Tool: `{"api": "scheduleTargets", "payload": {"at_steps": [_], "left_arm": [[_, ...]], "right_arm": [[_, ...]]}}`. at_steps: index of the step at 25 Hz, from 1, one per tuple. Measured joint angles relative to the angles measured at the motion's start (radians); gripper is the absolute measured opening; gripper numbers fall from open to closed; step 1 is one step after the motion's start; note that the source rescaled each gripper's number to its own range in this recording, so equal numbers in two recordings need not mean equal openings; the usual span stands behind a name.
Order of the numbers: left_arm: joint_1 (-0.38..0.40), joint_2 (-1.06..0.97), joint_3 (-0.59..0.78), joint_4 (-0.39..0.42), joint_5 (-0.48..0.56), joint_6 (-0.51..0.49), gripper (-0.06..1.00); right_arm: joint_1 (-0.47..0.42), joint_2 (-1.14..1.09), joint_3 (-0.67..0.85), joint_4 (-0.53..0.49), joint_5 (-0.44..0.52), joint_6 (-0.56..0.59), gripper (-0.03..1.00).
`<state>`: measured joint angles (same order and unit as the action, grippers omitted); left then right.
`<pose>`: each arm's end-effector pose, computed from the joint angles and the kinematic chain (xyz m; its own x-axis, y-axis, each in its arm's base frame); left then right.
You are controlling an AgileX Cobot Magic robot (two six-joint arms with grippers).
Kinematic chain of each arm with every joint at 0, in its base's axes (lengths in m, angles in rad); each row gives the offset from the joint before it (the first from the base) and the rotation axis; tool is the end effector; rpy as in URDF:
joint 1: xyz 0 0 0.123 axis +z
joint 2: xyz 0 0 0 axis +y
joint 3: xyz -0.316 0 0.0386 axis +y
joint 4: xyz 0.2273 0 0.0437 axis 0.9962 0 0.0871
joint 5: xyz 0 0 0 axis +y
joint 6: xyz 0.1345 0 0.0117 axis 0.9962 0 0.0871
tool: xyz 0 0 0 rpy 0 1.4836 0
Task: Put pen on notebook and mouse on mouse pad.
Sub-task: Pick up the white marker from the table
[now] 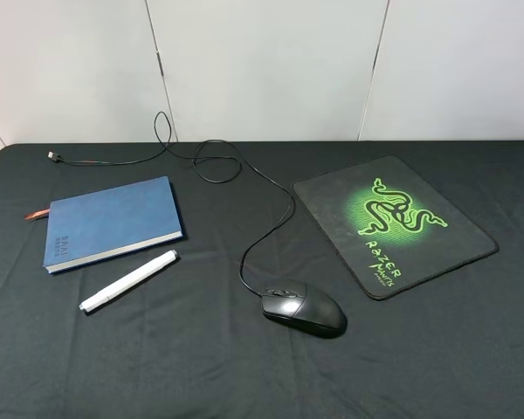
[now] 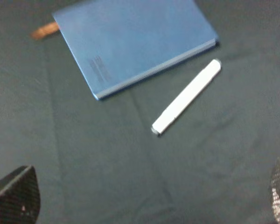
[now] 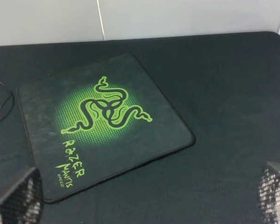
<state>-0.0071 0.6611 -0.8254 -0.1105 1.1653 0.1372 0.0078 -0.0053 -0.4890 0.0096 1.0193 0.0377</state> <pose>0.0735 -0.0142 0.3216 -0.7806 0.0984 -0.6173 0.1426 0.9895 -0.0226 -0.0146 0.0010 0.2489 -0.4242 0.0394 -0.9047 0.0029 0.9991 0.0422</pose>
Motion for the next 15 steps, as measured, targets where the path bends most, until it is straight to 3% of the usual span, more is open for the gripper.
{"api": "scheduleTargets", "payload": {"at_steps": [5,15], "left_arm": [[-0.022,0.224,0.0,-0.042,-0.01,0.046,0.98],[-0.228,0.625,-0.001,-0.011,-0.162,0.053,0.98]], "right_arm": [[0.0,0.0,0.0,0.0,0.0,0.0,1.0],[0.0,0.0,0.0,0.0,0.0,0.0,1.0]]}}
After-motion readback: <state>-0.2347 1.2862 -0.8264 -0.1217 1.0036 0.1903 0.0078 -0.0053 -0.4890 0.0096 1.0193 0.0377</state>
